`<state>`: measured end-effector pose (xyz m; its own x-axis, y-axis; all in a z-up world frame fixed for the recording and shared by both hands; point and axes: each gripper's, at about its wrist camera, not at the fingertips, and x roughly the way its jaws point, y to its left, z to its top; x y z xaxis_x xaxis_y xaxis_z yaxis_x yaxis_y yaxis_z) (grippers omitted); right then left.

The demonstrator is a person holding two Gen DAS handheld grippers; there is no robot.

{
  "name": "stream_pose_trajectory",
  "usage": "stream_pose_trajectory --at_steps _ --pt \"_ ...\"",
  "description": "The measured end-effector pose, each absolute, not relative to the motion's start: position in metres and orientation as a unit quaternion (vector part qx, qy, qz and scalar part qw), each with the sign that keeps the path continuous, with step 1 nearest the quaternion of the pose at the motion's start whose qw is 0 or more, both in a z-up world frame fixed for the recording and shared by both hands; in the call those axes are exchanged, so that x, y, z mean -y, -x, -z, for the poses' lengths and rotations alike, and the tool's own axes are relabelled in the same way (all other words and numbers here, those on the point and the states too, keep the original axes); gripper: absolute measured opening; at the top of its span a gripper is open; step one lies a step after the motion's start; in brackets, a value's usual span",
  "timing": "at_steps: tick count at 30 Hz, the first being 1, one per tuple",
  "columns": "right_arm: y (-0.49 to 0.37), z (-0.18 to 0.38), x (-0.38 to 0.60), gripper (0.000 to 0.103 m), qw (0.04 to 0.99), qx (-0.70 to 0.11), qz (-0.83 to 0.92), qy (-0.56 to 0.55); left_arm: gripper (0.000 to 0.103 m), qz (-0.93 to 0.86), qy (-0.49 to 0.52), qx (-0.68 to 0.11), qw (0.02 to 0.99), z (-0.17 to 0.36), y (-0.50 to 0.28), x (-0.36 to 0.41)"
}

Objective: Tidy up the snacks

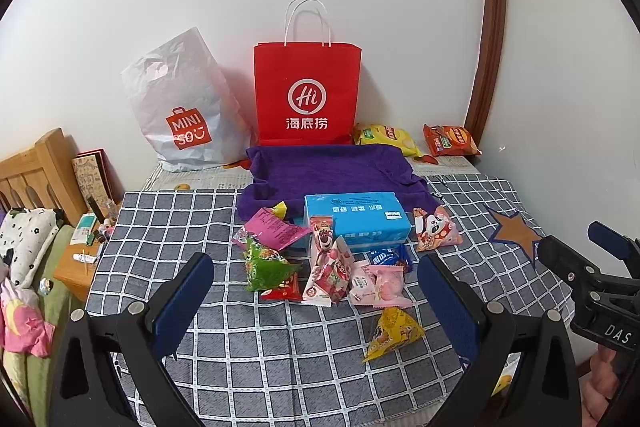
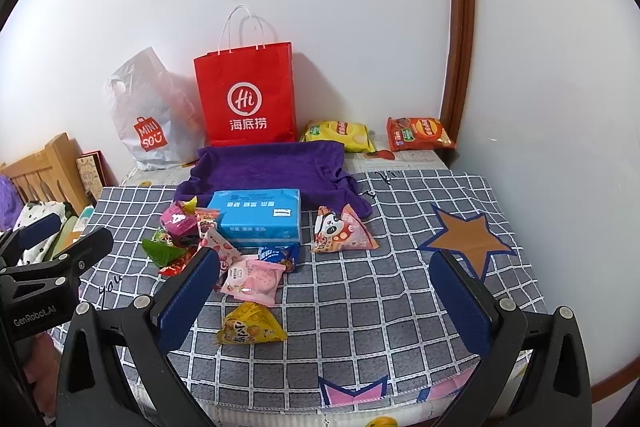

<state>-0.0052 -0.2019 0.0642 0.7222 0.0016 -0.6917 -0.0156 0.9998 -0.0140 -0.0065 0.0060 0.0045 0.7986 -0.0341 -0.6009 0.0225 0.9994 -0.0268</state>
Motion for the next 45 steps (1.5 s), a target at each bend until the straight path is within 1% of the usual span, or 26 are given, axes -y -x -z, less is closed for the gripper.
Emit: stream_pose_trajectory --at_steps 33,45 --pt "0.009 -0.059 0.198 0.103 0.927 -0.375 -0.004 0.007 0.102 0.022 0.004 -0.316 0.949 0.002 0.011 -0.003" --pt "0.0 -0.04 0.197 0.103 0.922 -0.387 -0.007 0.004 0.102 0.02 0.006 -0.337 0.941 0.021 -0.007 -0.01"
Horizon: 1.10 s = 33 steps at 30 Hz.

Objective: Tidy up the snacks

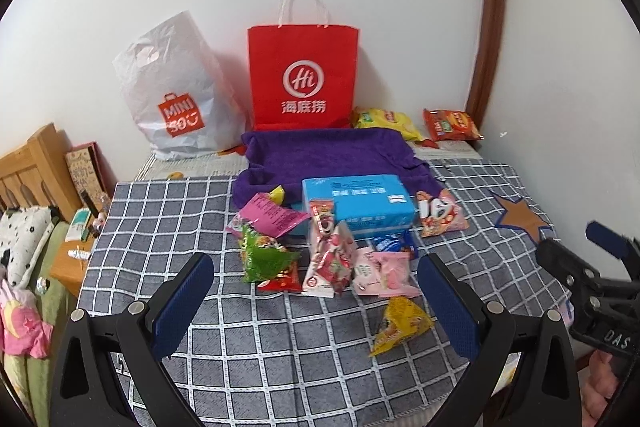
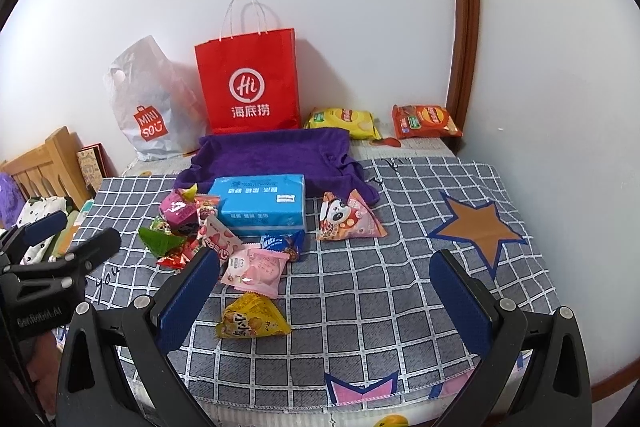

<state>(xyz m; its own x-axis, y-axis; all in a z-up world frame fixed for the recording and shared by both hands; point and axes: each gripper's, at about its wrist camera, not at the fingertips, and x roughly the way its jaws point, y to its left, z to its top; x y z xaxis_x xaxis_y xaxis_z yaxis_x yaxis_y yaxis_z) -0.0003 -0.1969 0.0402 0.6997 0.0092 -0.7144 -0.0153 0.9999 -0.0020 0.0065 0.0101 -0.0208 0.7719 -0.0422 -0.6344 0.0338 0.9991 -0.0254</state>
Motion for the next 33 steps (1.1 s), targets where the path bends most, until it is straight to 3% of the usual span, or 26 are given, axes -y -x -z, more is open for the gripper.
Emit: stream_pose_trajectory --at_steps 26,32,33 --pt "-0.023 0.097 0.148 0.102 0.861 -0.481 -0.16 -0.025 0.102 -0.044 0.035 -0.396 0.916 0.092 -0.065 -0.061" --pt "-0.035 0.124 0.139 0.094 0.847 -0.506 -0.161 -0.021 0.101 -0.031 0.033 -0.405 0.913 0.105 -0.074 -0.061" --pt "-0.038 0.13 0.14 0.087 0.843 -0.512 -0.162 -0.023 0.101 -0.03 0.035 -0.407 0.912 0.107 -0.076 -0.062"
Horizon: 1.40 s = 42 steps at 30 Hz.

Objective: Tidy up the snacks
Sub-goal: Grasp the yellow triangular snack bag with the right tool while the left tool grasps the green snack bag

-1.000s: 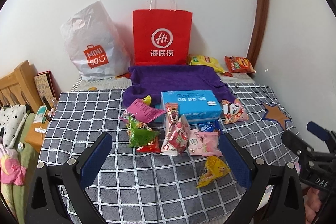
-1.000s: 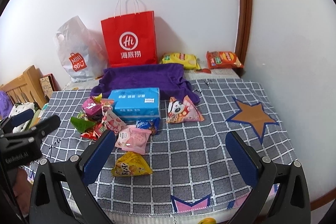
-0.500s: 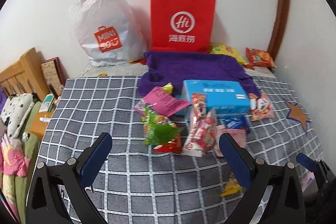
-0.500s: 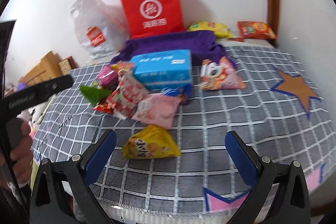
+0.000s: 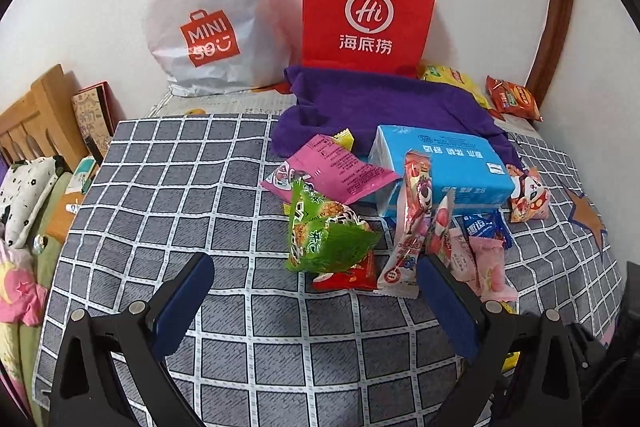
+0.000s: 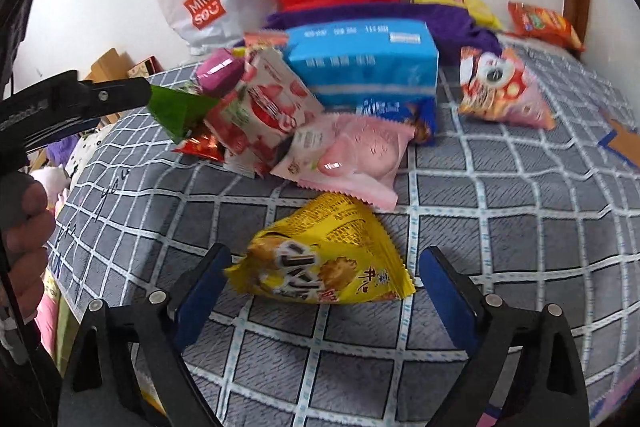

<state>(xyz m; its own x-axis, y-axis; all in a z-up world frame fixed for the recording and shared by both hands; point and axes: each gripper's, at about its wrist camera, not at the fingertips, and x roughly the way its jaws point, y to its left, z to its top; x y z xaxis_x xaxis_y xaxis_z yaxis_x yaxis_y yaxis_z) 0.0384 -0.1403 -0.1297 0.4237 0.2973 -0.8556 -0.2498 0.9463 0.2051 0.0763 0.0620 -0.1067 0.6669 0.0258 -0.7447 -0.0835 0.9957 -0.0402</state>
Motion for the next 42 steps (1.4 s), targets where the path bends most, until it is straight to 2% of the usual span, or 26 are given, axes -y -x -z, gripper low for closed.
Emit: stream_pose_trajectory --at_steps 9,26,35,36,38,39,41,42 --pt "-0.035 0.125 0.139 0.068 0.848 -0.498 -0.18 -0.004 0.101 -0.024 0.046 -0.422 0.905 0.118 -0.087 -0.07" --pt "-0.03 0.071 0.154 0.066 0.873 -0.443 -0.203 -0.021 0.101 -0.005 0.06 -0.438 0.897 0.129 -0.104 -0.073" --pt "-0.064 0.092 0.204 0.066 0.876 -0.468 -0.114 -0.044 0.101 -0.002 0.068 -0.455 0.888 0.144 -0.128 -0.075" --pt "-0.067 0.095 0.207 0.066 0.875 -0.471 -0.107 -0.044 0.1 0.002 0.068 -0.456 0.887 0.146 -0.13 -0.075" --pt "-0.072 0.102 0.211 0.066 0.872 -0.479 -0.094 -0.045 0.082 0.008 0.071 -0.459 0.886 0.147 -0.132 -0.074" --pt "-0.075 0.104 0.213 0.066 0.87 -0.482 -0.092 -0.047 0.078 0.011 0.073 -0.461 0.884 0.147 -0.134 -0.074" --pt "-0.079 0.106 0.214 0.066 0.868 -0.485 -0.09 -0.046 0.059 0.029 0.083 -0.466 0.881 0.148 -0.135 -0.074" --pt "-0.081 0.107 0.213 0.066 0.868 -0.486 -0.09 -0.044 0.059 0.031 0.084 -0.468 0.879 0.148 -0.137 -0.074"
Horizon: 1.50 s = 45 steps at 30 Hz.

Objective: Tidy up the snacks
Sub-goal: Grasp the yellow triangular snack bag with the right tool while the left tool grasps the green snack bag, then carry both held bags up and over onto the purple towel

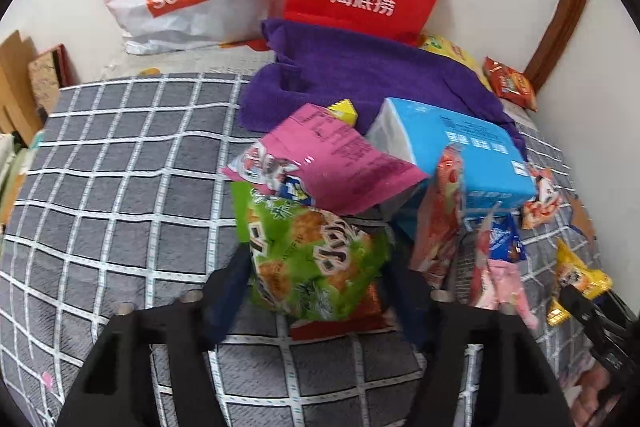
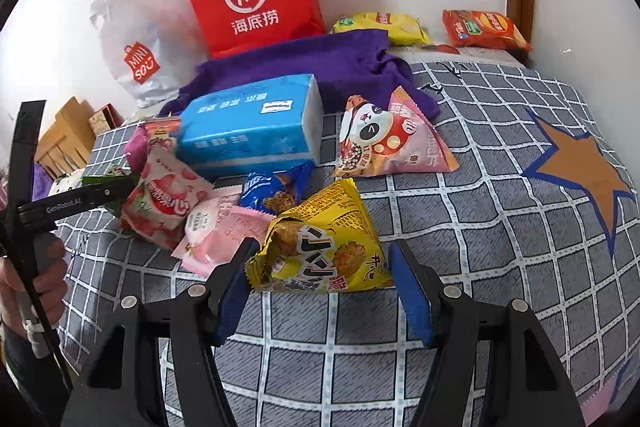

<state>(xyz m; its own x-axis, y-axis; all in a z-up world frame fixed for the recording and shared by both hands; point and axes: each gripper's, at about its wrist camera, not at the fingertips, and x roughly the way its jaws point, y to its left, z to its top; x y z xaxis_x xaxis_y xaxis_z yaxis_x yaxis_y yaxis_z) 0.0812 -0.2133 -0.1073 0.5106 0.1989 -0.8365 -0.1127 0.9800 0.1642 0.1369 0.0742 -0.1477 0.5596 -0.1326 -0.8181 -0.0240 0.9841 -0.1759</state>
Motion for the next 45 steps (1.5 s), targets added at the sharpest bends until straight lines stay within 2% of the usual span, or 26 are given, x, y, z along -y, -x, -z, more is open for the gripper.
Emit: stream_pose_trajectory --at_steps 5,17,26,34,45 --pt "-0.088 0.108 0.209 0.066 0.866 -0.489 -0.091 -0.042 0.053 0.033 0.075 -0.468 0.88 0.143 -0.131 -0.076" --pt "-0.089 0.09 0.192 0.065 0.87 -0.483 -0.1 -0.03 0.052 0.042 0.081 -0.451 0.888 0.112 -0.105 -0.08" --pt "-0.091 0.065 0.18 0.065 0.876 -0.47 -0.104 -0.023 0.052 0.071 0.061 -0.431 0.898 0.082 -0.093 -0.053" --pt "-0.106 0.04 0.172 0.065 0.886 -0.451 -0.103 -0.011 0.052 0.093 0.052 -0.421 0.901 0.058 -0.112 -0.037" --pt "-0.168 0.008 0.168 0.065 0.898 -0.43 -0.092 -0.002 0.052 0.106 0.046 -0.407 0.906 0.027 -0.165 -0.033"
